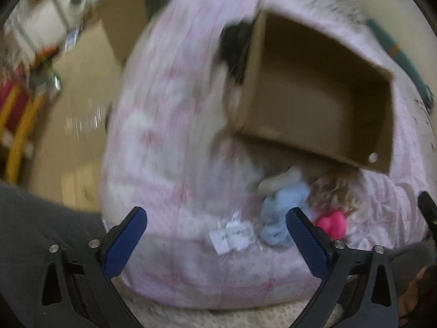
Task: Organize soft objects
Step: 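Grasp the white sock with the right tool while the left tool grasps the plastic bag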
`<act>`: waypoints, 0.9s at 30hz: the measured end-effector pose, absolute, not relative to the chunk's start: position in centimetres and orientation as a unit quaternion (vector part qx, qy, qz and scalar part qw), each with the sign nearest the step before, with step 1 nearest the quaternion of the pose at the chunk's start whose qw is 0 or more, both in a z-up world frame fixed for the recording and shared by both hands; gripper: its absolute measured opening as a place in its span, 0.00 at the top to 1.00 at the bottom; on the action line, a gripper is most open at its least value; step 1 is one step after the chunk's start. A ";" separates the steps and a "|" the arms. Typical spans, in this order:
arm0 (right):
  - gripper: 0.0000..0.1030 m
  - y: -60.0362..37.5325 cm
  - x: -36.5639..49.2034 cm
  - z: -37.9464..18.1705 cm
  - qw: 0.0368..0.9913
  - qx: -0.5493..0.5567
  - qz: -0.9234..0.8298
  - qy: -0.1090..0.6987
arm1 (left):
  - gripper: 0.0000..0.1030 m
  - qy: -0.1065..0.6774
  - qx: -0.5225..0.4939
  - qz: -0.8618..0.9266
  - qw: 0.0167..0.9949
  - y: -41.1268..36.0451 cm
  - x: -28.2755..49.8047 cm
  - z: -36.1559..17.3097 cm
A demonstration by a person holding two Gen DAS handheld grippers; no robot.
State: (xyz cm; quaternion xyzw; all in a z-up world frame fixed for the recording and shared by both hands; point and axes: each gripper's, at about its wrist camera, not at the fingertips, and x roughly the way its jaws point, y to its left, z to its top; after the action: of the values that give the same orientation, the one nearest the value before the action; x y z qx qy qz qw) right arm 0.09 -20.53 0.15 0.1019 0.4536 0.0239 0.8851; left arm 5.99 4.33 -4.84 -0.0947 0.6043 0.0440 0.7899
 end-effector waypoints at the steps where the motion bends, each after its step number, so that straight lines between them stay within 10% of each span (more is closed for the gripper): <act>1: 0.00 -20.7 0.1 -0.3 0.882 0.107 0.021 0.458 | 0.17 0.618 -0.104 0.048 0.777 4.6 6.0 -5.9; 11: 0.00 -22.3 0.1 -3.2 0.863 0.139 0.004 0.486 | 0.41 0.688 -0.113 0.041 0.716 3.1 6.4 -13.4; 18: 0.00 -22.7 0.3 -3.8 0.857 0.149 -0.002 0.493 | 0.88 0.697 -0.100 0.005 0.710 2.0 5.6 -14.9; 27: 0.00 -24.6 0.5 -4.5 0.838 0.194 -0.003 0.511 | 0.88 0.642 -0.075 -0.017 0.763 2.3 3.2 -7.8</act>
State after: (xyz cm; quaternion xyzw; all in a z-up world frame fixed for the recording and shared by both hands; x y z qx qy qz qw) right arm 0.52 -24.61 -4.49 0.1937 0.5105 -0.0025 0.8378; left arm 3.20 2.29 -7.84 -0.0747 0.6419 -0.0169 0.7629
